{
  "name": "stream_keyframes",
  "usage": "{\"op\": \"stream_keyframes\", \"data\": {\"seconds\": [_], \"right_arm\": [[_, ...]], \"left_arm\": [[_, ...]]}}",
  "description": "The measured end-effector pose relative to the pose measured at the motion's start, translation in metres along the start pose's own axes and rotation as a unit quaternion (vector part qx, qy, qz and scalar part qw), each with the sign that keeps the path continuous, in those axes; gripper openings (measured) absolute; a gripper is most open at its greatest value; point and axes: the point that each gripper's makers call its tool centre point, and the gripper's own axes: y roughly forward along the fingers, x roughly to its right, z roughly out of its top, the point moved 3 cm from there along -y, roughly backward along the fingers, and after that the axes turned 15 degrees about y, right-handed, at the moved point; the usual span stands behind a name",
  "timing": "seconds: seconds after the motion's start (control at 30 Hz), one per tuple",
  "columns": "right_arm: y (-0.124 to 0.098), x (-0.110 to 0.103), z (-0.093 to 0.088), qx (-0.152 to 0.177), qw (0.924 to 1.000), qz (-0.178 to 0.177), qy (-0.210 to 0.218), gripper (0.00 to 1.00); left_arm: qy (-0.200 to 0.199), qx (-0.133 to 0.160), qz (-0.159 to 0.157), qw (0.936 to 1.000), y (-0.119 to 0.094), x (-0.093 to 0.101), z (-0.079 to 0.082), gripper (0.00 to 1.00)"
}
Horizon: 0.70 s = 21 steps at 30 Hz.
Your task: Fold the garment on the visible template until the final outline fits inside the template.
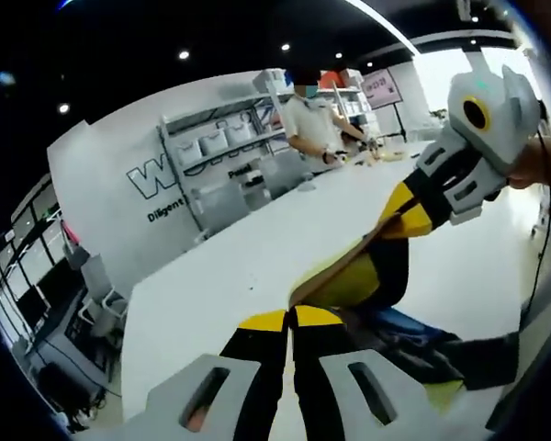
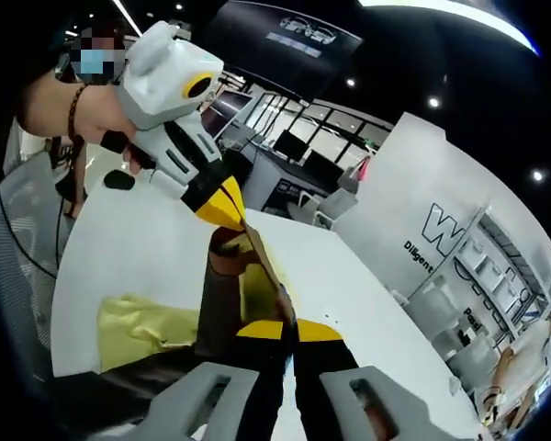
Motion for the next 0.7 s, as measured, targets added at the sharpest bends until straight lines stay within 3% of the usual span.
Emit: {"op": "stream_keyframes", "data": {"seconds": [0.2,0.6,0.7], "right_arm": [[0.006,0.009,0.004,0.001,1.0,-0.001,-0.006,0.0],[0.03,0.037,0.006,0.005,0.9995,-0.009,0.029,0.0],[0.036,0.041,0.005,0.0,0.9993,-0.008,0.036,0.0]], "left_arm": [[0.029,0.002,-0.006,0.9996,0.009,-0.014,0.004,0.02],[0.069,0.004,-0.02,0.9974,0.043,-0.039,0.009,0.03],[0.057,0.001,-0.025,0.9981,0.052,-0.043,0.005,0.03]]}}
